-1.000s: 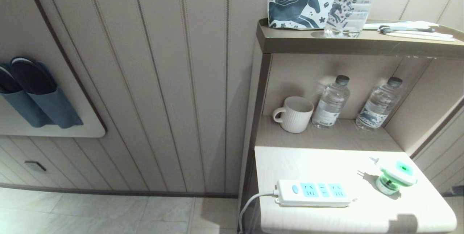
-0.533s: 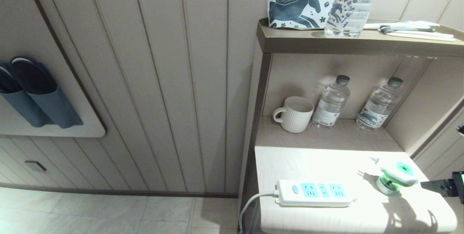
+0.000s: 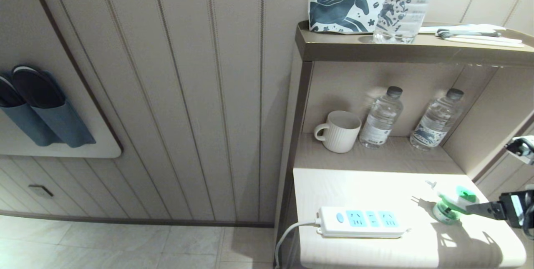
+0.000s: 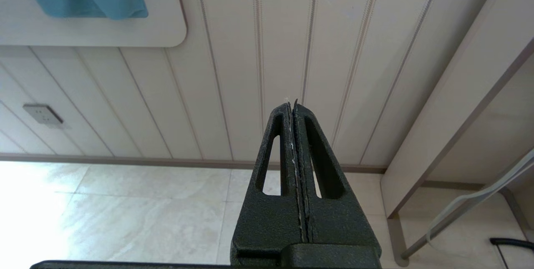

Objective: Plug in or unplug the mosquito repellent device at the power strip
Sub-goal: Pick up the mosquito repellent liquid

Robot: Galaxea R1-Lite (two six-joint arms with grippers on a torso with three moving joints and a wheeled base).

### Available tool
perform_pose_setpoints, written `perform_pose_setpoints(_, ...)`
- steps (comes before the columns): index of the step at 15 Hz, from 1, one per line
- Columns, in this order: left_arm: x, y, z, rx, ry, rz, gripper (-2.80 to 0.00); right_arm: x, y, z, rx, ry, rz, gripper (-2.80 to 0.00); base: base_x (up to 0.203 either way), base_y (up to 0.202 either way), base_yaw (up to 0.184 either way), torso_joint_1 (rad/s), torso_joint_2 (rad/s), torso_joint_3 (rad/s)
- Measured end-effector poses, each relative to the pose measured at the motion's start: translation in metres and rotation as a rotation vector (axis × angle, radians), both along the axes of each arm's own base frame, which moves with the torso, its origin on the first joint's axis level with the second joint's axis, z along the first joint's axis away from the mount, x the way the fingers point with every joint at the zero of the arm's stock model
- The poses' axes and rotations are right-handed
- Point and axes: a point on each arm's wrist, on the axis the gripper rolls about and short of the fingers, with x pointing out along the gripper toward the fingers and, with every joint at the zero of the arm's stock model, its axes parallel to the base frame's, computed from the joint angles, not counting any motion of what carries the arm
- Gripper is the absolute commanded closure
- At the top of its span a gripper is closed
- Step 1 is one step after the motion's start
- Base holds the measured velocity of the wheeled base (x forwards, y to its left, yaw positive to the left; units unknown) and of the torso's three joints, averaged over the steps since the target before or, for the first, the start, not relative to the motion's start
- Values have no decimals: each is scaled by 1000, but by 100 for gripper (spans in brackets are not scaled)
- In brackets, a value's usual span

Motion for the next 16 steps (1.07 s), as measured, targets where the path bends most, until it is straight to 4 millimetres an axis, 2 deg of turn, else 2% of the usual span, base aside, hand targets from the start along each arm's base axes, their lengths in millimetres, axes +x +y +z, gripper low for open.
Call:
perform_pose_setpoints(7,0,0,0,0,1,0,0,20,-6,-9,3,0,-1,-280,0,0,0,0,0,0)
perform_pose_setpoints(16,0,0,0,-1,-2,0,0,36,-5,-15,17,22,23,-280,0,0,0,0,0,0)
